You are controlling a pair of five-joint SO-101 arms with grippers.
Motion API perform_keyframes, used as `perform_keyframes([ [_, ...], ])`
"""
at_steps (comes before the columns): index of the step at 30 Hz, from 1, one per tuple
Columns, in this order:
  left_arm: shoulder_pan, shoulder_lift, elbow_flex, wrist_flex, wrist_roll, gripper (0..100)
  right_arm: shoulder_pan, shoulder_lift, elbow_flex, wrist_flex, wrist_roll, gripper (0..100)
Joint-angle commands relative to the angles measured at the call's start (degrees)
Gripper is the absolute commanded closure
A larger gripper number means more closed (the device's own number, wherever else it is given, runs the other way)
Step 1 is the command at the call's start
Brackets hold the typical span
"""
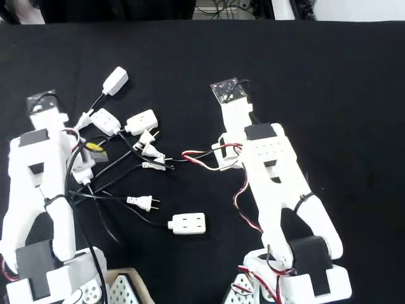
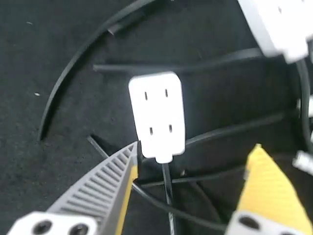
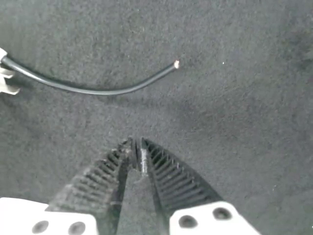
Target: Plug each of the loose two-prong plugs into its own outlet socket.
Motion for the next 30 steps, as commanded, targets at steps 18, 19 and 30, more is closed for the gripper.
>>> perform_keyframes([
  [18,-3.6,18.6,-8.5,-2.8,5.5,83,1.4,-0.5,-0.6,-1.0,0.4,98.6],
  [19,-3.1,18.6,-8.5,-2.8,4.3,85,1.4,-0.5,-0.6,-1.0,0.4,98.6],
  [30,4.0,18.6,-13.7,3.8,-14.6,90,1.4,-0.5,-0.7,-1.0,0.4,98.6],
])
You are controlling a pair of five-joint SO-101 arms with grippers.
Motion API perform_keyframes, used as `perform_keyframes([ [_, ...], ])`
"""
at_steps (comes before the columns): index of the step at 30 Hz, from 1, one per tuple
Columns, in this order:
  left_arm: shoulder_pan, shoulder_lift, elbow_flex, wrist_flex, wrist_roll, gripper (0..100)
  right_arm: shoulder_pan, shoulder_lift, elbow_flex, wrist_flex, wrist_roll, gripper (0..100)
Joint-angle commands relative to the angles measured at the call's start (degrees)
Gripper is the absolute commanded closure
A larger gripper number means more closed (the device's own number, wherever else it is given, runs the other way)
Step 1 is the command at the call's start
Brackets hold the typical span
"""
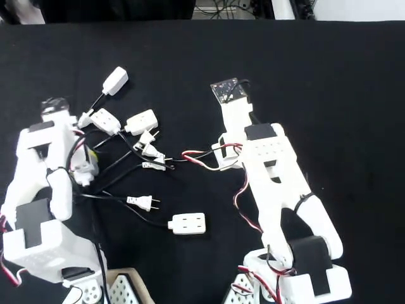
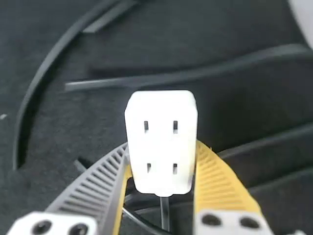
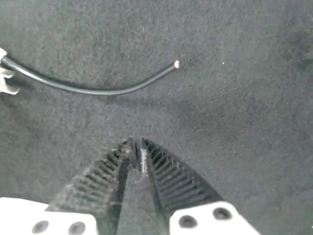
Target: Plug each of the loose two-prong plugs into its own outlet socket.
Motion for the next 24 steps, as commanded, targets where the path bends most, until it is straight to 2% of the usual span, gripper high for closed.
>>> perform_keyframes([
  [1,2.2,-0.4,-6.0,4.0,-8.1,90,1.4,-0.5,-0.7,-1.0,0.4,98.6],
  [7,2.4,-0.5,-13.6,18.1,-28.7,90,1.4,-0.6,-0.7,-1.0,0.4,98.6],
  [11,1.1,-4.7,-14.1,21.6,-34.2,92,1.4,-0.6,-0.7,-1.0,0.4,98.6],
  [15,0.1,-14.8,-11.9,23.4,-41.0,92,1.4,-0.6,-0.7,-1.0,0.4,98.6],
  [21,-0.8,-31.9,-8.0,22.9,-42.4,92,1.4,-0.6,-0.7,-1.0,0.4,98.6],
  [24,-0.7,-39.1,-5.8,21.5,-39.6,92,1.4,-0.6,-0.7,-1.0,0.4,98.6],
])
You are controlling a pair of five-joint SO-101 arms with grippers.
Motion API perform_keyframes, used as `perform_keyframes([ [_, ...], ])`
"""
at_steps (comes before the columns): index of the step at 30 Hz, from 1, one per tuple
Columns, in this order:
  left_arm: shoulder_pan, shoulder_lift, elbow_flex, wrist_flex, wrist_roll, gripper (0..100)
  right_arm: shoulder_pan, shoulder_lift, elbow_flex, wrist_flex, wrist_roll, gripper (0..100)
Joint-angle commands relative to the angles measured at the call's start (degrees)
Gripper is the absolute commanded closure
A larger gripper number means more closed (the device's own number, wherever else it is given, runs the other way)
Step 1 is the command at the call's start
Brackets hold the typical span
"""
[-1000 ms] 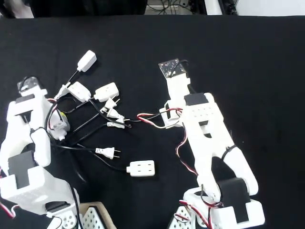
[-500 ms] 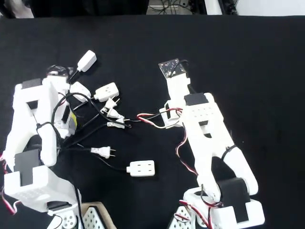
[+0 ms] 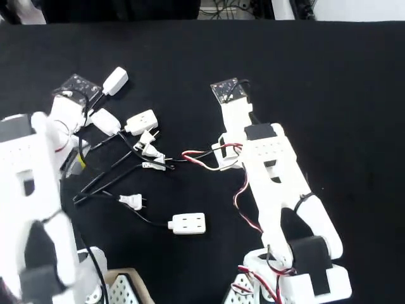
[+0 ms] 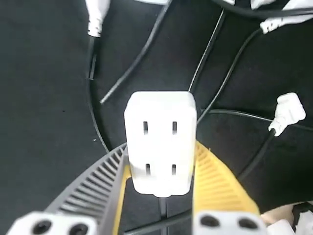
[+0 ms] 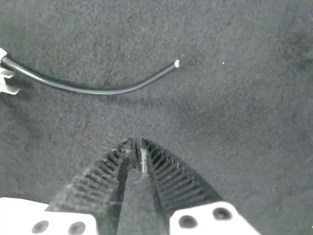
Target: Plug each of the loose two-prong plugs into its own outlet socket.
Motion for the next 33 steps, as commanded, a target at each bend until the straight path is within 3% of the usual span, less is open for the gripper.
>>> perform_keyframes([
  [1,-0.7,-9.8,0.7,-2.5,3.5,92,1.4,-0.6,-0.7,-1.0,0.4,98.6],
  [6,-1.0,-17.6,-0.5,-4.7,8.9,92,1.4,-0.6,-0.7,-1.0,0.4,98.6],
  [10,-5.1,-18.4,-6.8,-4.7,11.3,92,1.4,-0.6,-0.7,-1.0,0.4,98.6],
  [20,-17.8,-5.5,-28.7,-2.7,10.8,92,1.4,-0.6,-0.7,-1.0,0.4,98.6],
  [26,-16.2,3.6,-39.2,15.9,0.4,92,1.4,-0.6,-0.7,-1.0,0.4,98.6],
  [30,-16.7,0.9,-29.0,15.5,-9.2,92,1.4,-0.6,-0.6,-1.0,0.5,98.6],
  [33,-16.4,-2.6,-16.2,15.2,-18.0,92,1.0,-0.6,-0.5,-1.0,4.7,98.6],
])
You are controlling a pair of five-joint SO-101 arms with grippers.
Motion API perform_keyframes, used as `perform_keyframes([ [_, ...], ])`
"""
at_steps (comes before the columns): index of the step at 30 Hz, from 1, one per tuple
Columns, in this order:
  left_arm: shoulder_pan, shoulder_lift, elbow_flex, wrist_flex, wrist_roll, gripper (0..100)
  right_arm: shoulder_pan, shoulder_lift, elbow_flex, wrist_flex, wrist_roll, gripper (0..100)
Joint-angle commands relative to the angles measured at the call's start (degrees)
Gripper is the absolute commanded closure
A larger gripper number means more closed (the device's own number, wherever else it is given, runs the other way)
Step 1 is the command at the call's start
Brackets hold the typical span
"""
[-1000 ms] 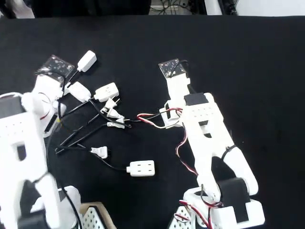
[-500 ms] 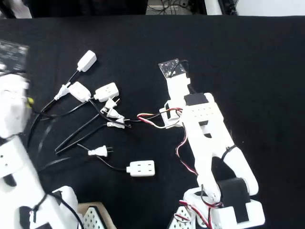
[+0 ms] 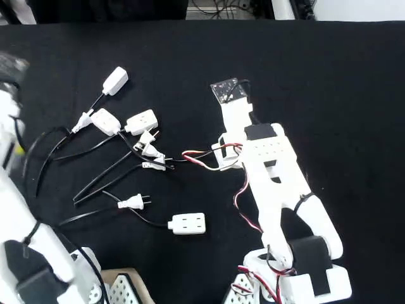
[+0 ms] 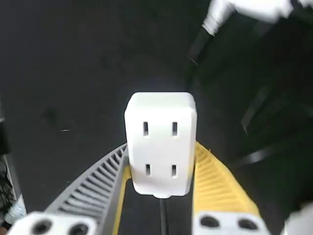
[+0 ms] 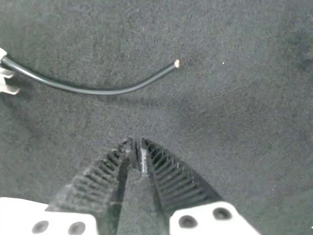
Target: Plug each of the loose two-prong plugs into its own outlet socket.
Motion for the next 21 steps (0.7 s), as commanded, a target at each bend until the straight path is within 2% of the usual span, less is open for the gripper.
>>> perform_keyframes([
  [1,0.8,-4.7,14.3,-0.3,-10.5,92,0.7,-0.6,-0.7,-1.0,4.5,98.6],
  [4,0.1,-9.3,27.7,-5.3,-16.5,92,-2.8,-1.5,-0.9,-1.9,7.7,98.6],
  [7,0.4,-15.5,44.3,-13.4,-19.0,93,-9.1,-4.2,0.3,-2.2,13.2,98.6],
  [10,-0.8,-23.7,58.2,-23.4,-19.0,93,-16.8,-6.7,2.1,-2.2,18.4,98.6],
  [13,-2.6,-32.5,69.1,-29.4,-17.6,93,-23.7,-7.8,2.5,-2.8,21.6,98.6],
  [16,-2.5,-40.5,78.4,-31.6,-14.7,93,-28.2,-7.6,2.5,-6.1,24.9,98.2],
  [21,-2.9,-53.9,84.9,-30.2,-12.4,93,-31.2,-0.4,-0.3,-7.3,26.1,88.4],
])
